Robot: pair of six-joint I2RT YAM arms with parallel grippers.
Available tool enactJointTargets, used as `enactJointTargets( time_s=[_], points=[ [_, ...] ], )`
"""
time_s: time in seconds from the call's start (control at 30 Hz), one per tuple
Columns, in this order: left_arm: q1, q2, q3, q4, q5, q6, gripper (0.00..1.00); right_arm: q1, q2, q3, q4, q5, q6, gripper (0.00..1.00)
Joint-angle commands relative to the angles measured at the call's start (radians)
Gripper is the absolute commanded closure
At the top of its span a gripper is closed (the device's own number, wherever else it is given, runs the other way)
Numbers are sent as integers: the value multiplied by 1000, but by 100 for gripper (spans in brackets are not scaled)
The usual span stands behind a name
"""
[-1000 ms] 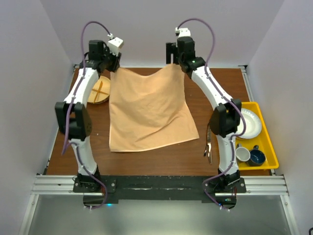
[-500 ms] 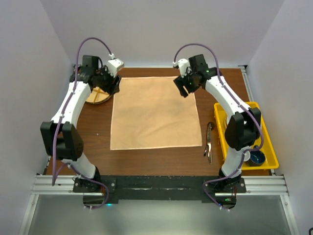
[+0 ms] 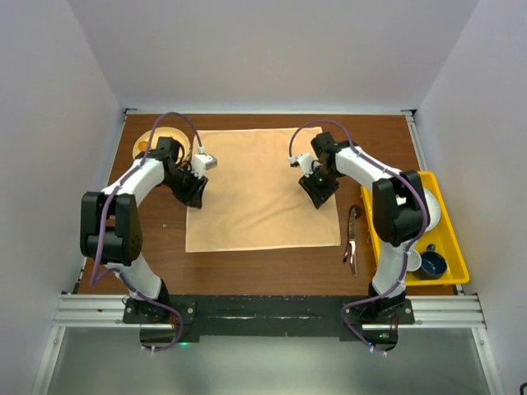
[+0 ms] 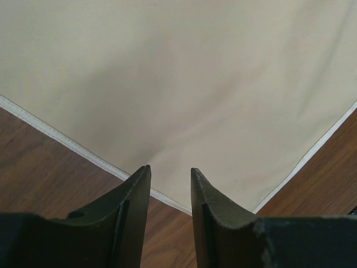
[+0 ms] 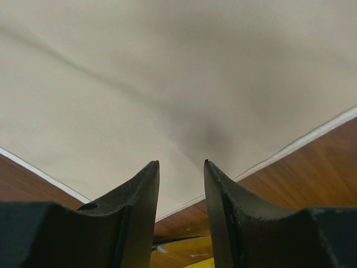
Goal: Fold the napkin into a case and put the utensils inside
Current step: Smooth out the napkin at the center of the board.
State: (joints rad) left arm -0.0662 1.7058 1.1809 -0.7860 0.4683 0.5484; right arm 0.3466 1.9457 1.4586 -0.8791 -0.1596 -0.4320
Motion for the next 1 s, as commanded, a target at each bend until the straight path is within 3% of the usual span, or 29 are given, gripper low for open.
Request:
enactJointTargets(
  time_s=[0.0, 0.3, 0.63, 0.77, 0.8, 0.87, 0.97],
  points=[
    [3, 11, -32, 53, -37, 53, 61, 6, -47, -95, 3, -34, -28, 59],
    [2, -31, -211, 64, -128, 136, 62, 31, -102, -240, -9, -55, -69, 59],
    [2, -208, -346, -30, -192, 266, 63, 100, -221, -322, -107, -182, -125, 51],
    [2, -299, -252, -151, -62, 314, 54, 98, -312, -212, -171, -262, -113, 46],
    [3, -310, -169, -165, -36, 311, 51, 97, -333, -142, -173, -293, -91, 44],
    [5, -322, -74, -167, 28, 260, 44, 88, -381, -74, -108, -302, -45, 33],
    [5, -314, 63, -112, 75, 182, 40, 84, -439, 0, 2, -268, 24, 26]
  ],
)
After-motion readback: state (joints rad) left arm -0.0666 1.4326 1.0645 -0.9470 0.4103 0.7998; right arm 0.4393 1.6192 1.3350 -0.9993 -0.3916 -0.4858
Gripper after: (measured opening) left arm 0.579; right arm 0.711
